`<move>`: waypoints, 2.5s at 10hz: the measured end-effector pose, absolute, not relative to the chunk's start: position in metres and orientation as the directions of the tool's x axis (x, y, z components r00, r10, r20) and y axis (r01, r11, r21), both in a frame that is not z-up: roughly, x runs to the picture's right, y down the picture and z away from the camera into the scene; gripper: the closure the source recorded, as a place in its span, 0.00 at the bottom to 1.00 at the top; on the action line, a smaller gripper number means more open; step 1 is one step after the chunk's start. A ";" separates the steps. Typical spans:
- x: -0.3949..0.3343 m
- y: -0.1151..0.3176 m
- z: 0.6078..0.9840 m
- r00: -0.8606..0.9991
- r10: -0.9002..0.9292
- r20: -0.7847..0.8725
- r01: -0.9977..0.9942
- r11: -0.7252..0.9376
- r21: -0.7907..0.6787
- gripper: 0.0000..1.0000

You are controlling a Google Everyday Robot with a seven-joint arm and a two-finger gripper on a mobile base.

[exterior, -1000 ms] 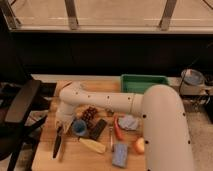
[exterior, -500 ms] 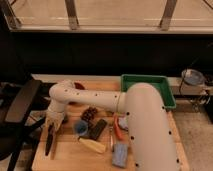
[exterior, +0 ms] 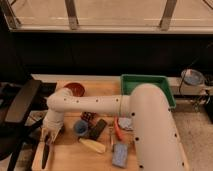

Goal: Wipe table surface with brush

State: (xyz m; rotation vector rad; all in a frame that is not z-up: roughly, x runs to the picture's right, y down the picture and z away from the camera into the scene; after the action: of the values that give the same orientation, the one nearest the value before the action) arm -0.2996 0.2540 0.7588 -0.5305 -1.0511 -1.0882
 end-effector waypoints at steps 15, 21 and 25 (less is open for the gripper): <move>-0.311 0.245 0.764 0.024 -0.467 0.884 0.927 0.341 0.155 1.00; -0.239 0.238 0.780 0.172 -0.426 0.888 0.913 0.407 0.018 1.00; -0.262 0.205 0.802 0.163 -0.456 0.875 0.909 0.414 0.046 1.00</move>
State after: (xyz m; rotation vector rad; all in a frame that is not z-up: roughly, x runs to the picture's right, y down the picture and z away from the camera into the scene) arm -0.2623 0.2046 0.8019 -0.5716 -0.9693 -1.0525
